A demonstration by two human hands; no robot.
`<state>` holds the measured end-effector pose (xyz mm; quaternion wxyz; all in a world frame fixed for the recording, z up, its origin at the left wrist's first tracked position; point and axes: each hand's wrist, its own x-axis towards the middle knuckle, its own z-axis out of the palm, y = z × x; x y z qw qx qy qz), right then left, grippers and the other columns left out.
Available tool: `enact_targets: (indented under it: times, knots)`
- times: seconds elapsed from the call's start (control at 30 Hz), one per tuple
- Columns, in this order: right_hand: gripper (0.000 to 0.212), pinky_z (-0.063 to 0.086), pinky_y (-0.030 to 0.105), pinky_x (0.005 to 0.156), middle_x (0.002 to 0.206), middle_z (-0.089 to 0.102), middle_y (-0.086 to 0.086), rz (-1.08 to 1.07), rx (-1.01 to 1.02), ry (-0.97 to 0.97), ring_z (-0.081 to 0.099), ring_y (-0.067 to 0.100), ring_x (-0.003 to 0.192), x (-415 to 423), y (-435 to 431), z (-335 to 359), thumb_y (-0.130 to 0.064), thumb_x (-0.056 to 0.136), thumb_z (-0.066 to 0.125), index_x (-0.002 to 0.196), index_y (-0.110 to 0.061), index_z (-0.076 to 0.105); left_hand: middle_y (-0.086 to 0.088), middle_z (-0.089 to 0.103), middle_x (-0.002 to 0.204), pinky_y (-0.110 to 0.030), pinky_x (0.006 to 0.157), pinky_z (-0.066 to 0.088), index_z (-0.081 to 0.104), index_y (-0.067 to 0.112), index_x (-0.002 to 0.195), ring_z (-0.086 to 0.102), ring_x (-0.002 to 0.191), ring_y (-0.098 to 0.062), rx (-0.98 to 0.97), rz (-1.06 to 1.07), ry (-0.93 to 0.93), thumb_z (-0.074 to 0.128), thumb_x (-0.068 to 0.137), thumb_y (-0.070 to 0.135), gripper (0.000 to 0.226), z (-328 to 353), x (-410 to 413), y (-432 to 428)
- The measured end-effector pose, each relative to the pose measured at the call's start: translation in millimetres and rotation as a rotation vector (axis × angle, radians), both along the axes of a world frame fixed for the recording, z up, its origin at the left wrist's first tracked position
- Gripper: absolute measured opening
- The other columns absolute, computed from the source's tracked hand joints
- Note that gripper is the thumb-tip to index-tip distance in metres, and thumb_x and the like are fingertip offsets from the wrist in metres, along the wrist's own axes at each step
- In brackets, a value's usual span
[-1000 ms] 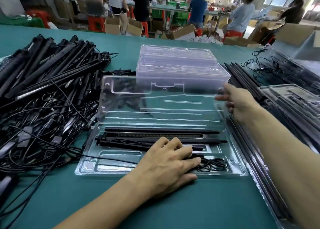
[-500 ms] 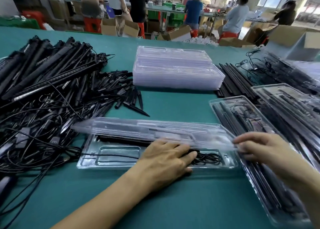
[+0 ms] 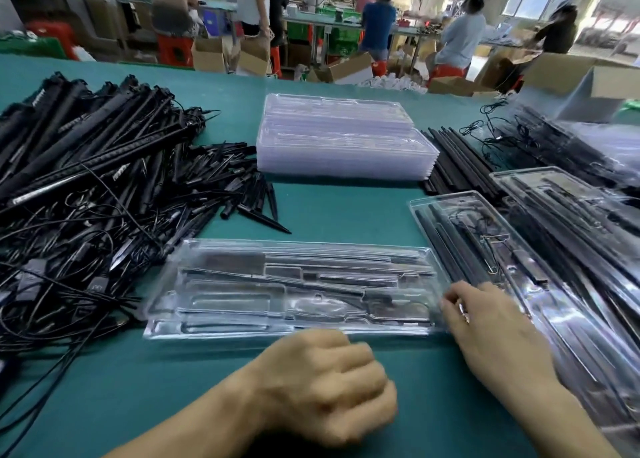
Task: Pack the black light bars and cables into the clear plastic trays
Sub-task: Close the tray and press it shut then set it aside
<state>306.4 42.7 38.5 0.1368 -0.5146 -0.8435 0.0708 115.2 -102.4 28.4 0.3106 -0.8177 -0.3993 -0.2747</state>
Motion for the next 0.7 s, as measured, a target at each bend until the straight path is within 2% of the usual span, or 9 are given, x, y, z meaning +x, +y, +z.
enact_targets:
  times: [0.07, 0.13, 0.2, 0.23, 0.27, 0.33, 0.5, 0.63, 0.7]
  knots:
    - [0.017, 0.041, 0.037, 0.064, 0.085, 0.039, -0.01, -0.014, 0.032, -0.045, 0.058, 0.027, 0.088, -1.9, -4.7, -1.4, -0.047, 0.096, 0.042, 0.103, -0.035, 0.052, 0.004, 0.065, 0.075, -0.03, 0.059, 0.051, 0.071, 0.021, 0.076, 0.064, 0.072, -0.019, -0.09, 0.176, -0.086, 0.057, 0.095, 0.047, 0.035, 7.2, -8.3, -0.1]
    - [0.022, 0.039, 0.036, 0.063, 0.089, 0.039, -0.007, -0.034, 0.044, -0.078, 0.059, 0.029, 0.092, -2.6, -7.7, -0.5, -0.045, 0.097, 0.04, 0.113, -0.034, 0.05, 0.001, 0.071, 0.112, -0.039, 0.091, 0.052, 0.072, 0.027, 0.109, 0.064, 0.111, -0.024, -0.337, 0.508, -0.255, 0.032, 0.096, 0.064, 0.056, 20.8, -25.1, 3.3]
    - [0.025, 0.037, 0.035, 0.064, 0.091, 0.04, -0.006, -0.035, 0.046, -0.093, 0.057, 0.028, 0.091, -2.3, -8.0, 0.0, -0.041, 0.098, 0.04, 0.118, -0.031, 0.05, 0.001, 0.037, 0.157, -0.051, 0.118, 0.024, 0.036, 0.042, 0.148, 0.029, 0.147, -0.026, -0.672, 0.863, -0.325, 0.001, 0.085, 0.08, 0.081, 23.7, -50.3, 7.2]
    - [0.025, 0.035, 0.034, 0.065, 0.091, 0.04, -0.005, -0.037, 0.043, -0.092, 0.053, 0.026, 0.087, -3.1, -8.0, -0.2, -0.038, 0.098, 0.04, 0.119, -0.029, 0.051, 0.003, 0.014, 0.165, -0.056, 0.121, 0.009, 0.012, 0.048, 0.153, 0.009, 0.153, -0.026, -0.815, 0.962, -0.328, -0.006, 0.076, 0.086, 0.088, 18.6, -60.9, 7.4]
    - [0.025, 0.034, 0.034, 0.065, 0.091, 0.041, -0.004, -0.038, 0.04, -0.086, 0.048, 0.023, 0.084, -4.2, -8.4, -0.4, -0.035, 0.099, 0.04, 0.12, -0.028, 0.051, 0.004, -0.002, 0.167, -0.061, 0.119, -0.002, -0.004, 0.05, 0.152, -0.006, 0.153, -0.026, -0.926, 1.012, -0.336, -0.007, 0.069, 0.091, 0.093, 10.4, -67.3, 7.3]
    - [0.025, 0.036, 0.034, 0.068, 0.095, 0.046, -0.001, -0.039, 0.022, -0.074, 0.043, 0.02, 0.085, -5.6, -9.1, -2.2, -0.031, 0.1, 0.039, 0.122, -0.025, 0.049, 0.002, -0.015, 0.165, -0.07, 0.113, -0.011, -0.021, 0.05, 0.148, -0.018, 0.151, -0.027, -0.969, 1.024, -0.35, -0.009, 0.063, 0.096, 0.097, -6.9, -69.6, 6.5]
    - [0.033, 0.041, 0.037, 0.081, 0.11, 0.061, 0.01, -0.043, -0.103, 0.011, 0.053, 0.028, 0.097, -13.3, 1.7, 4.1, -0.019, 0.097, 0.045, 0.13, -0.018, 0.052, -0.001, -0.016, 0.165, -0.076, 0.106, -0.013, -0.023, 0.046, 0.149, -0.018, 0.151, -0.029, -0.903, 1.061, -0.332, -0.014, 0.064, 0.095, 0.099, -23.3, -65.1, 6.6]
    - [0.015, 0.045, 0.032, 0.069, 0.094, 0.069, 0.01, -0.075, -0.311, -0.01, 0.061, 0.028, 0.087, -23.1, 27.7, 17.2, -0.02, 0.09, 0.056, 0.098, -0.01, 0.066, -0.002, -0.016, 0.165, -0.076, 0.107, -0.011, -0.024, 0.046, 0.148, -0.018, 0.151, -0.03, -0.892, 1.055, -0.316, -0.016, 0.064, 0.095, 0.098, -27.2, -66.5, 9.6]
    - [0.02, 0.041, 0.028, 0.057, 0.073, 0.067, 0.007, -0.078, -0.414, 0.041, 0.061, 0.023, 0.067, -20.6, 37.2, 21.8, -0.023, 0.088, 0.062, 0.08, -0.005, 0.065, -0.002, -0.015, 0.165, -0.076, 0.108, -0.01, -0.023, 0.046, 0.148, -0.018, 0.151, -0.03, -0.877, 1.058, -0.321, -0.018, 0.064, 0.094, 0.097, -28.4, -65.8, 9.7]
